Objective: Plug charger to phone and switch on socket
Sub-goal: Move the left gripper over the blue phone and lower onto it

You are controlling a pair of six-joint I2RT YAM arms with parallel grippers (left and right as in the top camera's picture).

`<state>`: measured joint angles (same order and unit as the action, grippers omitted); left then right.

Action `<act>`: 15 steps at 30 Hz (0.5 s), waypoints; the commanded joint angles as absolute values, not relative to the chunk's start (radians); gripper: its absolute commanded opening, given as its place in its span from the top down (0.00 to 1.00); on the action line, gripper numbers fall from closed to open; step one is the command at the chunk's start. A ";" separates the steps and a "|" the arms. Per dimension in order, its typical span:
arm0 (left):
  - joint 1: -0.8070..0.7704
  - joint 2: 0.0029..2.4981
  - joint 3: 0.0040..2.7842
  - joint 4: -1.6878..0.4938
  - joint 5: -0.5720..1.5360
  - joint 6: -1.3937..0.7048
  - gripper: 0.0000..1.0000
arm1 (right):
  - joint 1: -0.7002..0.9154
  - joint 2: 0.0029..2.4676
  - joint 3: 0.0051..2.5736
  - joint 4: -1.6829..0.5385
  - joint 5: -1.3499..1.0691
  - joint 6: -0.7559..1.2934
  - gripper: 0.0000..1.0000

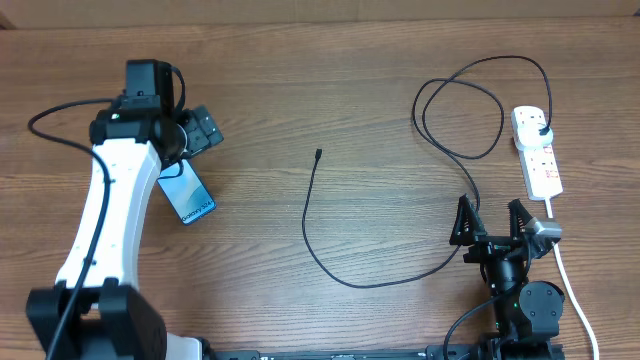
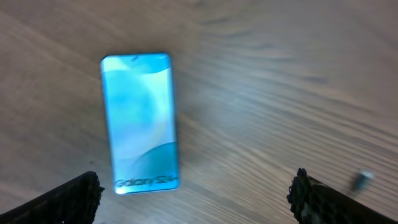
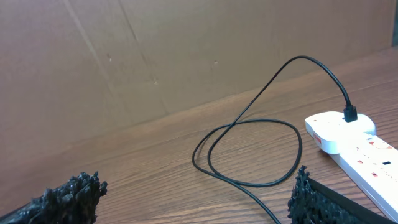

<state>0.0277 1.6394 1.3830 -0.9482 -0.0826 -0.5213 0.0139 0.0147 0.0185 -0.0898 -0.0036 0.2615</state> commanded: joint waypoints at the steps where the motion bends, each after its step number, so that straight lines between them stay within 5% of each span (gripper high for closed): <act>1: 0.036 1.690 1.401 -0.968 -0.181 -0.573 0.00 | 0.012 0.003 0.008 -0.084 -0.009 0.264 0.00; 15: 0.127 1.885 1.401 -0.978 -0.100 -0.539 0.00 | 0.012 0.003 0.008 -0.084 -0.009 0.264 0.00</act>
<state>0.1291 1.8393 1.3830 -0.9798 -0.1165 -0.5480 0.0139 0.0147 0.0185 -0.0902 -0.0032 0.2615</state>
